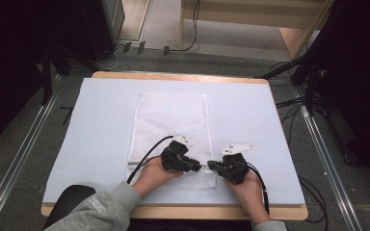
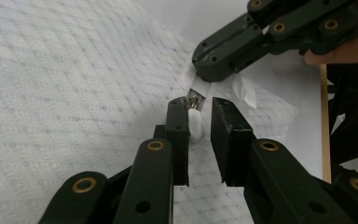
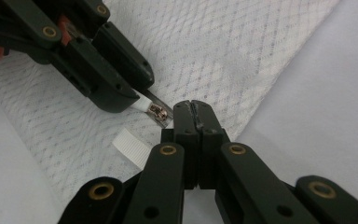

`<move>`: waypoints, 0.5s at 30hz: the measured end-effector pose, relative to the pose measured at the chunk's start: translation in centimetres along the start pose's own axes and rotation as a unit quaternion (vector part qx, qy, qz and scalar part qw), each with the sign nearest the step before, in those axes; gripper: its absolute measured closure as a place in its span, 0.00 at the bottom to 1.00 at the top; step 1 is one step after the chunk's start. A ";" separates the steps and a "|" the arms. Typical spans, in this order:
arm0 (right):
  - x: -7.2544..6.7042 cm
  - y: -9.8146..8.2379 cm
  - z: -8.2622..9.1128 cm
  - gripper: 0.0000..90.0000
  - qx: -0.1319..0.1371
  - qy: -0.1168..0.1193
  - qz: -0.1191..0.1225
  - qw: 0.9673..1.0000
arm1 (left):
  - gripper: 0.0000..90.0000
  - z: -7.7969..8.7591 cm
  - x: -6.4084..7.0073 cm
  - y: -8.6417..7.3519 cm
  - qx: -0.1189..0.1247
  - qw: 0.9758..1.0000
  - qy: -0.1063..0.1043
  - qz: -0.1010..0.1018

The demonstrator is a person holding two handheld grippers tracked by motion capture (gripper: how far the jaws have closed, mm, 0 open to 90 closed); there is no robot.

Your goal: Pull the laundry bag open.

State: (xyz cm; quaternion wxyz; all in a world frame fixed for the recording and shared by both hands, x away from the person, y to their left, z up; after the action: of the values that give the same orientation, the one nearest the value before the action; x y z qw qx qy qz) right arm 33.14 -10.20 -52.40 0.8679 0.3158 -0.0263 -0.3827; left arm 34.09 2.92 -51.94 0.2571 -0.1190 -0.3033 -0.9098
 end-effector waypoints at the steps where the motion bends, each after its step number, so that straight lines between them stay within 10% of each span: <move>1: 0.0 0.0 0.0 1.00 0.000 0.000 0.000 1.000 | 0.88 -0.1 0.0 0.0 0.001 1.000 0.000 0.000; 15: -0.2 0.0 0.0 1.00 -0.001 0.004 0.003 1.000 | 0.97 -0.5 -0.4 0.4 0.001 0.999 -0.020 0.032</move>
State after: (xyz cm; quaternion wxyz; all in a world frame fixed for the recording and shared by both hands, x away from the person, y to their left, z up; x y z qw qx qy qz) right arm 33.01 -10.09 -52.39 0.8693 0.3163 -0.0236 -0.3790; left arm 34.58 2.48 -52.26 0.2802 -0.1462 -0.3058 -0.8981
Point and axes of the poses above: each handheld gripper's, and its own axes: z roughly backward along the jaws, y roughly out of its top, x roughly to its right, the point moved 7 cm from there along -z, roughly forward along the jaws, and after that the axes turned 10 degrees about -x, right-handed, at the moved point
